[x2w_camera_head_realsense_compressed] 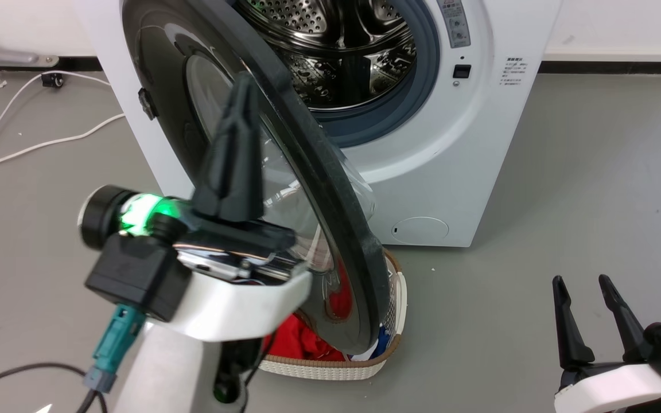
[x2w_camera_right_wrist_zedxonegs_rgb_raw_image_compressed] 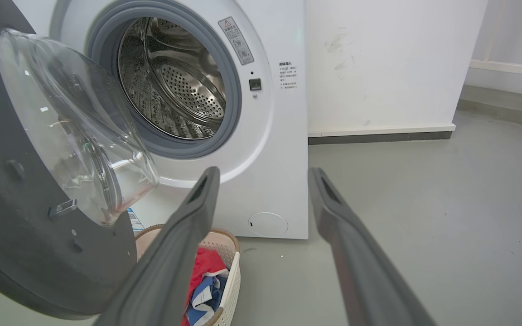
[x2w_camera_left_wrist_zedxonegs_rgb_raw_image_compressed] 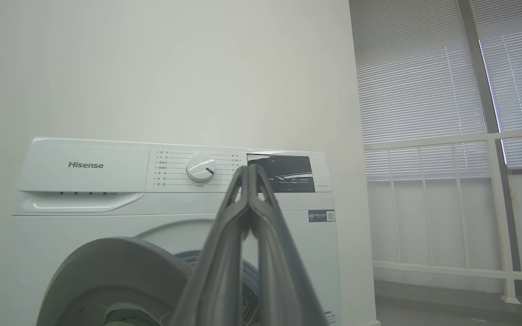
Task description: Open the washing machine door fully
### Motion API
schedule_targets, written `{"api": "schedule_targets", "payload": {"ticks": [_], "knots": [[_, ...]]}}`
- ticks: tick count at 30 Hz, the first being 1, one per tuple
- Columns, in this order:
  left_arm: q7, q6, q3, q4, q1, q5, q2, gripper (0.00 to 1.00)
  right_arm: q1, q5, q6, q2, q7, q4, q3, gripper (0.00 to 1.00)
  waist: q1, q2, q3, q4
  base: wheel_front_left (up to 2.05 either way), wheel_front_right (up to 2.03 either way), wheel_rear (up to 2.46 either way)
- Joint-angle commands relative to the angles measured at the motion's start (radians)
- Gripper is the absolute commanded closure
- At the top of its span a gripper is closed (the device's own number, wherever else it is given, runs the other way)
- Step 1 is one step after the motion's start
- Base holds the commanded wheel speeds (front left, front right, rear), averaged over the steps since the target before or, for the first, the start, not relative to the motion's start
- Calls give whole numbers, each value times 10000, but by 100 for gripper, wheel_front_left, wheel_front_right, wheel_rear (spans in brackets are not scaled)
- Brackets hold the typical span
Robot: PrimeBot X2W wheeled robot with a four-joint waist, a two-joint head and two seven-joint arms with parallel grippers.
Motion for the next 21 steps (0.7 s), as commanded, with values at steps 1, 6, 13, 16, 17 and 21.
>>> {"api": "schedule_targets", "payload": {"ticks": [1, 6, 13, 16, 17, 21], "knots": [[106, -73, -250, -158, -204, -96, -15, 100, -129, 37, 2, 30, -10, 29, -44, 0, 0, 0, 39, 38, 0, 0, 0], [540, -214, -1486, -386, -467, -408, -54, 100, -139, 42, 2, 32, 58, 48, -151, 0, 0, 0, 95, 108, 0, 0, 0], [1012, -257, -2863, -57, -201, -993, -65, 100, -185, 56, 2, 32, 164, 95, -119, 0, 0, 0, 192, 66, 0, 0, 0], [1275, -273, -3432, 273, 3, -1295, -69, 100, -165, 47, 2, 32, 188, 95, -137, 0, 0, 0, 267, 35, 0, 0, 0], [1360, -285, -3630, 402, 84, -1397, -67, 100, -164, 45, 2, 31, 213, 104, -151, 0, 0, 0, 289, 26, 0, 0, 0], [1938, -326, -4315, 1054, 536, -1789, -72, 100, -200, 69, 2, 34, 264, 125, -179, 0, 0, 0, 345, -29, 0, 0, 0]]}}
